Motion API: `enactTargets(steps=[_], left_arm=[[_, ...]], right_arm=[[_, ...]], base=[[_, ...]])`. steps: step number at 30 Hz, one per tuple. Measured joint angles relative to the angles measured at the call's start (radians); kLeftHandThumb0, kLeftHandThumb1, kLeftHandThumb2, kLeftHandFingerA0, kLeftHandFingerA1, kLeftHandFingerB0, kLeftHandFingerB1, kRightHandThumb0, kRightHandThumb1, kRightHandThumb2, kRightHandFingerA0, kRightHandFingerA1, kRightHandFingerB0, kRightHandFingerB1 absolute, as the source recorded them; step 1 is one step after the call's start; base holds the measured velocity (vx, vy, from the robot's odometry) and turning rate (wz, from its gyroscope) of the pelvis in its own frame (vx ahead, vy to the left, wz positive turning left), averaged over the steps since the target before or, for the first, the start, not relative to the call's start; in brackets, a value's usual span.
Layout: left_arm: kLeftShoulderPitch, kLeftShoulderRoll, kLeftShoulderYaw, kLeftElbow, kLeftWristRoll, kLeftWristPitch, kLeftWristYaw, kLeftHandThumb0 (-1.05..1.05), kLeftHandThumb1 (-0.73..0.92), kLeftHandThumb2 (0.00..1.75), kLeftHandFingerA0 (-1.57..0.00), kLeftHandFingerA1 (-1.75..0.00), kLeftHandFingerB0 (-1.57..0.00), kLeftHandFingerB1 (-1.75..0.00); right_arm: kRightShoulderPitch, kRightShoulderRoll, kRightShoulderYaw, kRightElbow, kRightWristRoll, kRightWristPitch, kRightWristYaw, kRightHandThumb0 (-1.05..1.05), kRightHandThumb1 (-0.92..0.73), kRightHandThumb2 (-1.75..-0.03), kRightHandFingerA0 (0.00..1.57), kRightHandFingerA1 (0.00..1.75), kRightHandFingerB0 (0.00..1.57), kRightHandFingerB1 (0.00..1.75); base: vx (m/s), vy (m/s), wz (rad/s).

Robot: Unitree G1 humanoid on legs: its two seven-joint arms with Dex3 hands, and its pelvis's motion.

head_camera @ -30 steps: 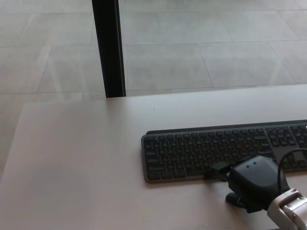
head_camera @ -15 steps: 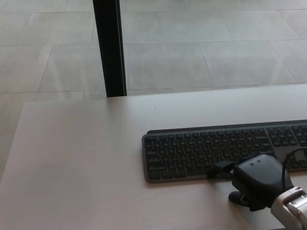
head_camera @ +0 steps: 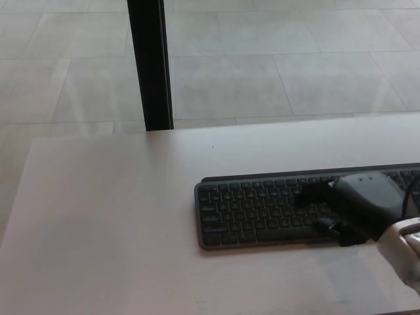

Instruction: The robot uses its right fingers to click on the space key of the black keyboard placed on the center of the white desk.

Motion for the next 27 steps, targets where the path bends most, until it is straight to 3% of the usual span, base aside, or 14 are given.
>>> enactTargets(steps=[1,4,7,9,10,13,16,20,24,26,27], left_arm=[[0.0,0.0,0.0,0.0,0.0,0.0,0.0,-0.5,0.6,0.58,-0.87,-0.85,-0.72,-0.6],[0.0,0.0,-0.001,0.0,0.001,0.0,0.0,-0.49,0.59,0.58,-0.88,-0.86,-0.75,-0.62],[0.001,0.0,-0.001,0.0,0.001,0.0,0.0,-0.51,0.58,0.59,-0.88,-0.85,-0.75,-0.63],[0.001,-0.001,-0.001,0.0,0.001,0.0,0.0,-0.5,0.58,0.58,-0.9,-0.87,-0.74,-0.63],[0.001,-0.001,-0.001,0.0,0.001,0.0,0.0,-0.49,0.58,0.59,-0.89,-0.86,-0.75,-0.62],[0.002,-0.001,-0.001,0.0,0.001,0.0,0.0,-0.49,0.57,0.59,-0.88,-0.81,-0.77,-0.63],[0.002,-0.001,-0.001,0.0,0.001,0.0,0.0,-0.51,0.58,0.58,-0.88,-0.84,-0.77,-0.62],[0.002,-0.001,-0.001,0.0,0.001,0.0,0.0,-0.5,0.59,0.58,-0.89,-0.88,-0.77,-0.63],[0.002,-0.001,-0.002,0.0,0.001,0.0,0.0,-0.5,0.59,0.58,-0.88,-0.84,-0.73,-0.61],[0.002,-0.001,-0.002,0.0,0.001,0.0,0.0,-0.5,0.59,0.58,-0.87,-0.85,-0.72,-0.6],[0.002,-0.001,-0.002,0.0,0.001,0.0,0.0,-0.49,0.6,0.58,-0.85,-0.82,-0.74,-0.61]], right_arm=[[-0.005,0.003,-0.021,-0.013,0.015,0.002,0.01,-0.22,-0.66,-0.65,0.88,1.56,0.7,0.48],[-0.016,0.01,-0.068,-0.042,0.049,0.008,0.031,-0.3,-0.65,-0.62,0.94,1.41,0.72,0.47],[-0.031,0.01,-0.14,-0.085,0.092,0.017,0.056,-0.29,-0.64,-0.62,0.94,1.42,0.76,0.46],[-0.038,0.009,-0.187,-0.104,0.117,0.023,0.067,-0.21,-0.66,-0.61,0.92,1.33,0.68,0.46],[-0.042,0.005,-0.213,-0.11,0.13,0.026,0.073,-0.26,-0.64,-0.61,1.01,1.38,0.71,0.46],[-0.048,-0.02,-0.304,-0.126,0.171,0.034,0.089,-0.25,-0.64,-0.63,0.96,1.52,0.67,0.48],[-0.048,-0.05,-0.39,-0.134,0.203,0.044,0.099,-0.22,-0.65,-0.63,0.94,1.56,0.69,0.48],[-0.048,-0.088,-0.508,-0.135,0.241,0.057,0.106,-0.23,-0.63,-0.63,0.94,1.51,0.7,0.49],[-0.037,-0.11,-0.62,-0.134,0.273,0.068,0.109,-0.34,-0.59,-0.68,1.06,1.31,0.76,0.53],[-0.021,-0.115,-0.68,-0.129,0.292,0.072,0.109,-0.37,-0.6,-0.7,1.07,1.33,0.71,0.57],[-0.019,-0.116,-0.687,-0.128,0.294,0.072,0.109,-0.34,-0.55,-0.8,1.14,1.38,0.63,0.61]], base=[[0.0,0.0,0.0],[0.0,0.0,0.0],[0.0,0.0,0.0],[0.0,0.0,0.0],[0.0,0.0,0.0],[0.0,0.0,0.0],[0.0,0.0,0.0],[0.0,0.0,0.0],[0.0,0.0,0.0],[0.0,0.0,0.0],[0.0,0.0,0.0]])
